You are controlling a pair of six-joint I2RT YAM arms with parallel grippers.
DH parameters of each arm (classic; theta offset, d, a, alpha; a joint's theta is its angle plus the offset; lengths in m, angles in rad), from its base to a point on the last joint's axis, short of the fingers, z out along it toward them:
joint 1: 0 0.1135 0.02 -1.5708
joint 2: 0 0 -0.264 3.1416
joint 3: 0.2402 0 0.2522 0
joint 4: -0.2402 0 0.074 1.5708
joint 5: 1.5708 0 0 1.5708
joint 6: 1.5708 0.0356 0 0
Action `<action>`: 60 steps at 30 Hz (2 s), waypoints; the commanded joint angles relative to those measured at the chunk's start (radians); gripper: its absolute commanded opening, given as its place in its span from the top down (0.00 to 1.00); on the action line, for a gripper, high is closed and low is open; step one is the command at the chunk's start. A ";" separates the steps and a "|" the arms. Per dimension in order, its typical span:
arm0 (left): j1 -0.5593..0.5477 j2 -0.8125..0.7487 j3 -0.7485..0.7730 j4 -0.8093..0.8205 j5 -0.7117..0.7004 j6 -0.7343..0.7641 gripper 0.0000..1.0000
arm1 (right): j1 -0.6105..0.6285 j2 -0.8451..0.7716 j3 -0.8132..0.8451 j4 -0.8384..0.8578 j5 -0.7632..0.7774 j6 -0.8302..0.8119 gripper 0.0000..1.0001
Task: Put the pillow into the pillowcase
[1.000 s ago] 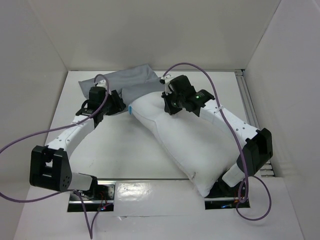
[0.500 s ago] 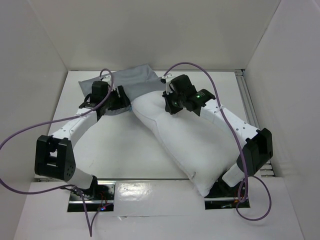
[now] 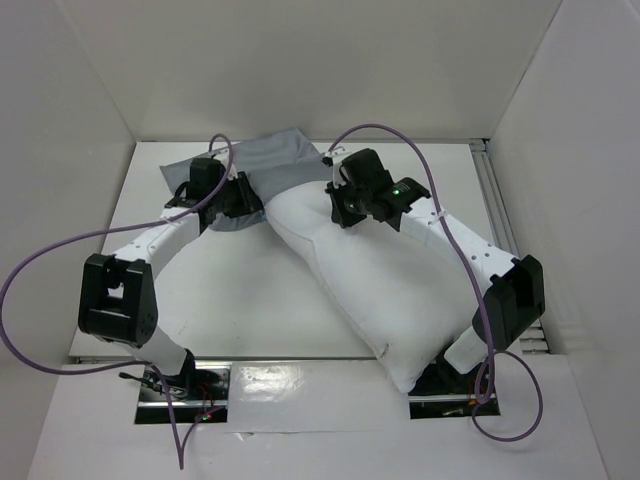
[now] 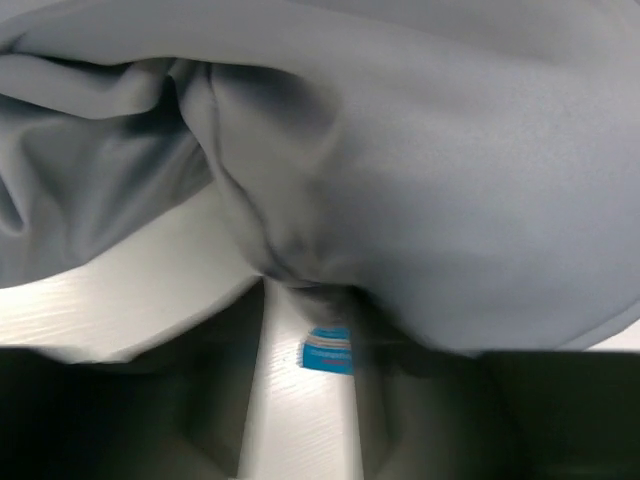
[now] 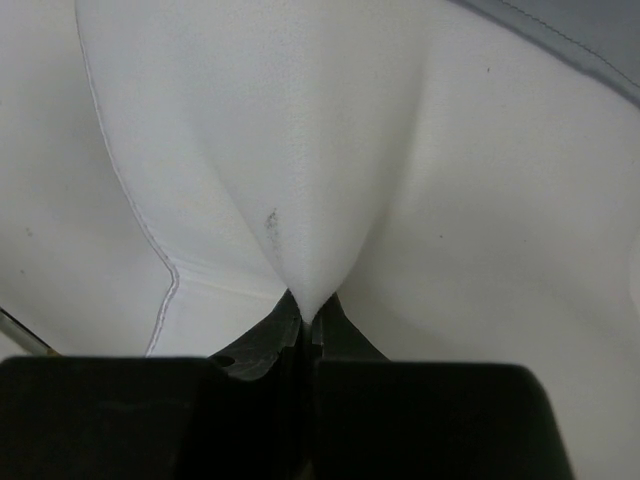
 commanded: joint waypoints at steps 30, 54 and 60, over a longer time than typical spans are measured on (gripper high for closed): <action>-0.082 -0.228 0.056 -0.200 -0.145 0.013 0.96 | -0.023 0.074 0.179 0.047 0.163 0.157 1.00; -0.303 0.161 0.388 -0.261 -0.852 0.151 0.31 | -0.005 0.036 0.146 0.009 0.162 0.147 1.00; -0.303 0.170 0.409 -0.261 -0.876 0.140 0.44 | -0.005 0.036 0.137 0.009 0.162 0.147 1.00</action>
